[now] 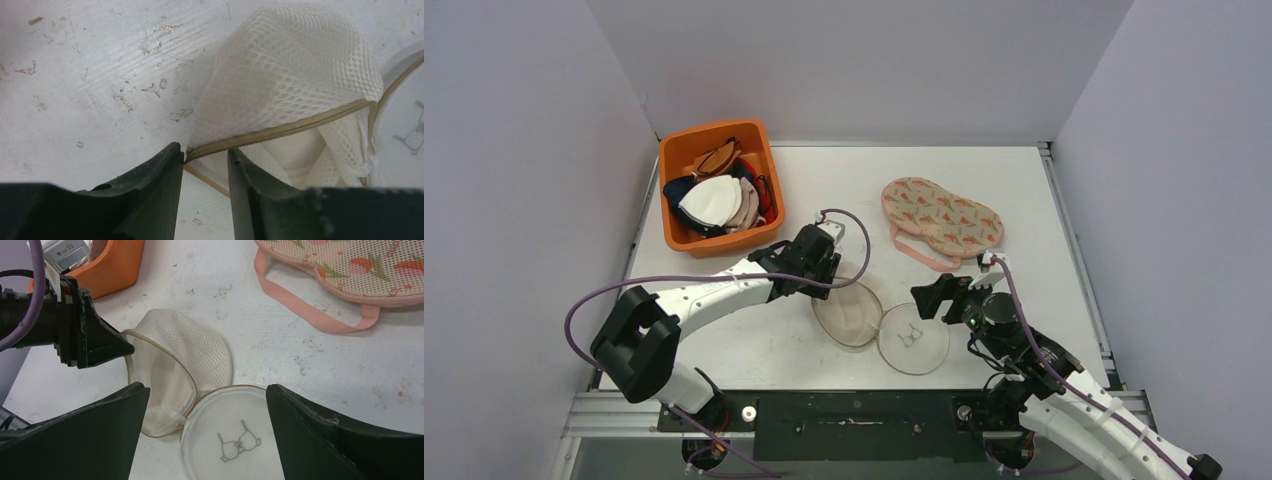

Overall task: Unzip the laundry bag and remove the bra
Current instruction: Adjust the laundry bag at the center of the board.

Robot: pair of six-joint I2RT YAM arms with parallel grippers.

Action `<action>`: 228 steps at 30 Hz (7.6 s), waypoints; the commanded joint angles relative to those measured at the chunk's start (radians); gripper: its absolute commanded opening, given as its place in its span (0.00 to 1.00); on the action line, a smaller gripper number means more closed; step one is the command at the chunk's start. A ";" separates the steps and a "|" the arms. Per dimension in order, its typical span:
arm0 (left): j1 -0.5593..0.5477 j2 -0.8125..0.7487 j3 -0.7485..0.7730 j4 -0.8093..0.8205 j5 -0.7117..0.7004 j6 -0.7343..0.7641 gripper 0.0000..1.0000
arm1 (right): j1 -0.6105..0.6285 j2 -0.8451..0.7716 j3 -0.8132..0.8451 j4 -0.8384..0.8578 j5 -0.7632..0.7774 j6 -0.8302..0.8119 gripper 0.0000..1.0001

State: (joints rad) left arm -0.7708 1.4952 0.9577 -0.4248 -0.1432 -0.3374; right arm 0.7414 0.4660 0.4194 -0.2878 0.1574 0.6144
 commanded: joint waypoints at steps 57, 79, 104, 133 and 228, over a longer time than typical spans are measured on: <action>-0.022 -0.579 -0.480 0.234 -0.174 -0.867 0.00 | -0.032 0.536 -0.145 0.087 0.114 0.361 0.32; -0.022 -0.525 -0.150 0.076 -0.102 -0.575 0.00 | 0.069 0.354 0.602 -0.221 0.144 -0.122 0.05; -0.005 -0.468 -0.070 0.126 0.026 -0.522 0.00 | 0.072 0.402 0.708 -0.209 0.141 -0.301 0.05; 0.001 -0.494 -0.309 0.280 0.000 -0.624 0.00 | 0.073 0.398 0.520 -0.099 0.079 -0.268 0.05; 0.144 -0.365 -0.231 0.215 0.246 -0.551 0.00 | 0.223 0.657 0.761 -0.265 0.304 -0.328 0.05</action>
State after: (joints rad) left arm -0.6273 1.1263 0.7620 -0.2680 0.0921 -0.8822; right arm 0.9463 1.1076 1.2240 -0.5907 0.4328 0.2646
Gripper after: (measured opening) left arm 0.016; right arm 0.073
